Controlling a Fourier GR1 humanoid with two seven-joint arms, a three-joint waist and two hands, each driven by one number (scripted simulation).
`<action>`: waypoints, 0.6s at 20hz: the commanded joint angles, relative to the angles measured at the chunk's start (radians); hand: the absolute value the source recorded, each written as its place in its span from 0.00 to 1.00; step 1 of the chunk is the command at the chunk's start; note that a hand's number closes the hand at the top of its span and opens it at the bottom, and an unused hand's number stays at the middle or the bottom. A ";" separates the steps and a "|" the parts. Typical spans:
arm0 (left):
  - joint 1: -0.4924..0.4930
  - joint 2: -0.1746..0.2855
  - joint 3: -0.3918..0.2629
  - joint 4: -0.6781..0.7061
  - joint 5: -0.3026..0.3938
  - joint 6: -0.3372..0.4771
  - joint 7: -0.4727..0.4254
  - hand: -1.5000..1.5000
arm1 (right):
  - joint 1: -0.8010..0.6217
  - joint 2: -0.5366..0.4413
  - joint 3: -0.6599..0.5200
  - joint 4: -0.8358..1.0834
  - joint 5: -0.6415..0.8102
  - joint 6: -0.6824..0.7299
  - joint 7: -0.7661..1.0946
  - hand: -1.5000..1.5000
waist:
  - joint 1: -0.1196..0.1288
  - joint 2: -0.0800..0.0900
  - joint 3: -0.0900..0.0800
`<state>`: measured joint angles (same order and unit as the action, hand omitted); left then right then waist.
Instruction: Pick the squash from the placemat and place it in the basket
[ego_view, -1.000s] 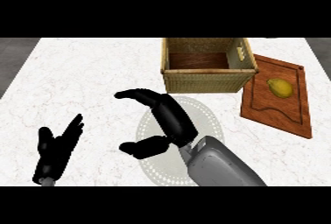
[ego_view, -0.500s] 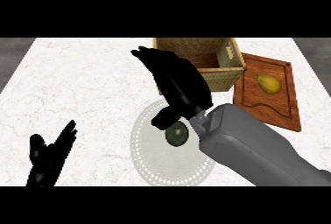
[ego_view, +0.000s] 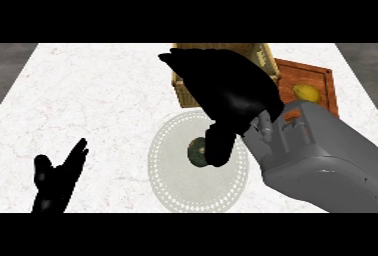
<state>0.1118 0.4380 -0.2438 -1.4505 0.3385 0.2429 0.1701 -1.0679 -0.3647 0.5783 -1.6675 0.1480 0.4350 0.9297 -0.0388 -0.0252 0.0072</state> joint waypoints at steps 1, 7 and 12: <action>0.024 -0.037 -0.027 0.057 -0.017 0.025 0.025 0.50 | -0.021 -0.051 -0.030 -0.042 -0.155 0.195 0.166 0.00 | 0.003 0.012 -0.009; 0.063 -0.037 -0.033 0.019 -0.021 0.006 0.017 0.50 | -0.052 -0.134 -0.076 -0.087 -0.284 0.216 0.232 0.00 | 0.023 0.015 -0.009; 0.029 -0.024 -0.008 0.069 -0.021 -0.043 -0.001 0.50 | -0.005 -0.084 -0.016 -0.130 -0.267 0.119 0.270 0.00 | 0.031 0.019 -0.009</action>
<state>0.1066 0.4223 -0.2366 -1.4528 0.3185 0.2298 0.1622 -1.0612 -0.4933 0.5352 -1.7767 -0.1077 0.5430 1.0182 -0.0198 -0.0150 0.0082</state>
